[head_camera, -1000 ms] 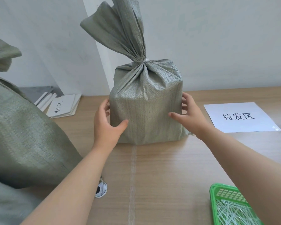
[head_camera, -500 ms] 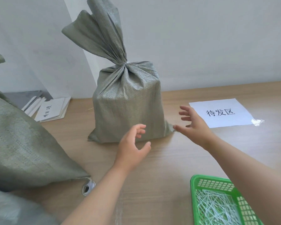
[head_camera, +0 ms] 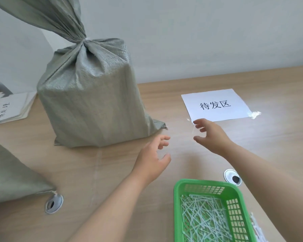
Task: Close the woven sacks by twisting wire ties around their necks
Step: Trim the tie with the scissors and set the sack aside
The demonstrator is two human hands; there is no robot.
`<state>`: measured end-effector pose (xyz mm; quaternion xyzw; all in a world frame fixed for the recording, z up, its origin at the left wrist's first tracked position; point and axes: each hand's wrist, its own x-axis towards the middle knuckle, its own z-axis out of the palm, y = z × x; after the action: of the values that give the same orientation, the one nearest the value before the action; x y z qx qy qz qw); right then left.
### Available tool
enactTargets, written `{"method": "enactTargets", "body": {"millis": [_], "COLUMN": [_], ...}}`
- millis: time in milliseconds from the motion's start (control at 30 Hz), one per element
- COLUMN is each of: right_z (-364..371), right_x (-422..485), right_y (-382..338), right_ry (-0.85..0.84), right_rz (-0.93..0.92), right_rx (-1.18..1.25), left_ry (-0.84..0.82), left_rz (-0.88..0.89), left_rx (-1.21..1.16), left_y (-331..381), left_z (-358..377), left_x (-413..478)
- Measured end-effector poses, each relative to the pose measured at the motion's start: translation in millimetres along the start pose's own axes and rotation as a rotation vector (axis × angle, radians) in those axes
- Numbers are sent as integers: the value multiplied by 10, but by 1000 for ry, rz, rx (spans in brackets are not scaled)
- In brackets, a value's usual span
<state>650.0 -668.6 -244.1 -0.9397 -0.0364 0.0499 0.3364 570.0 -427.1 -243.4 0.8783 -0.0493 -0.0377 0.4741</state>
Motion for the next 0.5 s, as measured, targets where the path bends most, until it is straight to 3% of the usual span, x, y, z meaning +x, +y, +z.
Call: {"method": "enactTargets", "body": {"millis": [333,500], "right_z": [395,463], "right_x": [437,486], "right_y": [319,363], "right_ry": [-147,-115], "right_rz": [4,-59], "right_rx": [-371,-502], "left_ry": [0,-14], "left_rz": [-59,-76], "left_rx": [-11,-6], "left_y": [-376,-518], "left_z": [210,230], "left_x": [47,-5]}}
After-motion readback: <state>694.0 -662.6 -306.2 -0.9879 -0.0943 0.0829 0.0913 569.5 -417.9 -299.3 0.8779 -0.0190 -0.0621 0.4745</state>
